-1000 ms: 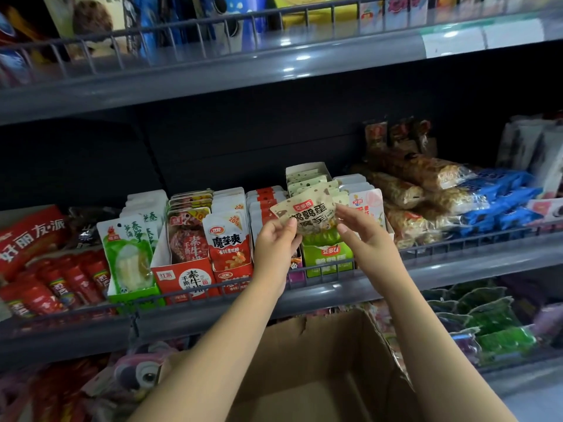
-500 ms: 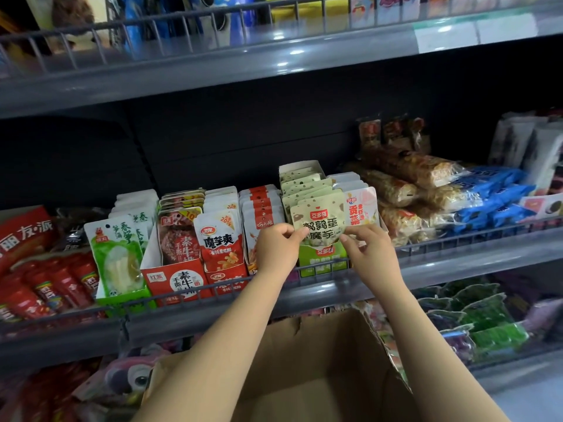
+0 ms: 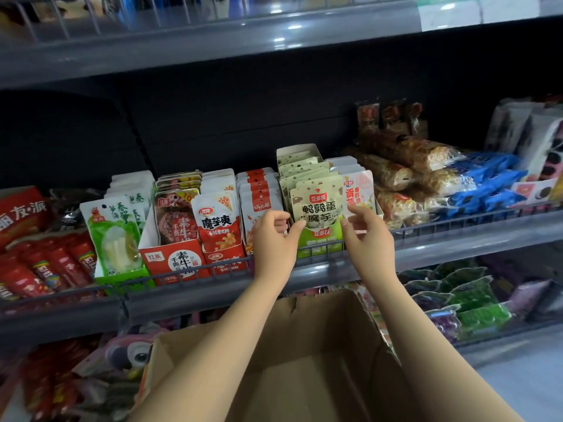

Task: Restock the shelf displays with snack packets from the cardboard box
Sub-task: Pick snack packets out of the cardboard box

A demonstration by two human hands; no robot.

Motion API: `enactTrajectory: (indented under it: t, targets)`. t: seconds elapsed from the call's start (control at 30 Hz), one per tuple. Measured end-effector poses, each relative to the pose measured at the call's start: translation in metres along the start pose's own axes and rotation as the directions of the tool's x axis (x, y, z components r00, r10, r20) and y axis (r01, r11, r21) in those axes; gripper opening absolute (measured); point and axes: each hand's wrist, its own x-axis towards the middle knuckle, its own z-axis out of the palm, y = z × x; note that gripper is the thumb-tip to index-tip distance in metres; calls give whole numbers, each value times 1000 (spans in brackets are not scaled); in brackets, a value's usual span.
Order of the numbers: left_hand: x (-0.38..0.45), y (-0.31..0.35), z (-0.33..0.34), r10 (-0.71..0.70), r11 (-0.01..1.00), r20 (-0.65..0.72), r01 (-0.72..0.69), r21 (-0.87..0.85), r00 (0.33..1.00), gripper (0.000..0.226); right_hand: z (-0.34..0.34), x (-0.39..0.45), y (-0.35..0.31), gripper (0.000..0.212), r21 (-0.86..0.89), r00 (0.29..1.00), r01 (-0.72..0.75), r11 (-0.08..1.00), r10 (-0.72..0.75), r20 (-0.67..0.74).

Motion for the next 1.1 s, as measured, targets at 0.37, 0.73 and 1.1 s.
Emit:
enactTrajectory:
  t: [0.37, 0.73, 1.1]
  targets:
    - [-110, -68, -15, -209, 967, 241, 237, -92, 948, 13, -3, -81, 28, 15, -177, 865, -92, 980, 167, 474]
    - [-204, -158, 1, -550, 820, 583, 521, 239, 598, 24, 22, -140, 88, 27, -531, 319, 107, 841, 477, 819]
    - [-231, -187, 7, -637, 769, 660, 389, 508, 397, 15, 36, -169, 117, 33, -500, -71, 420, 757, 577, 814]
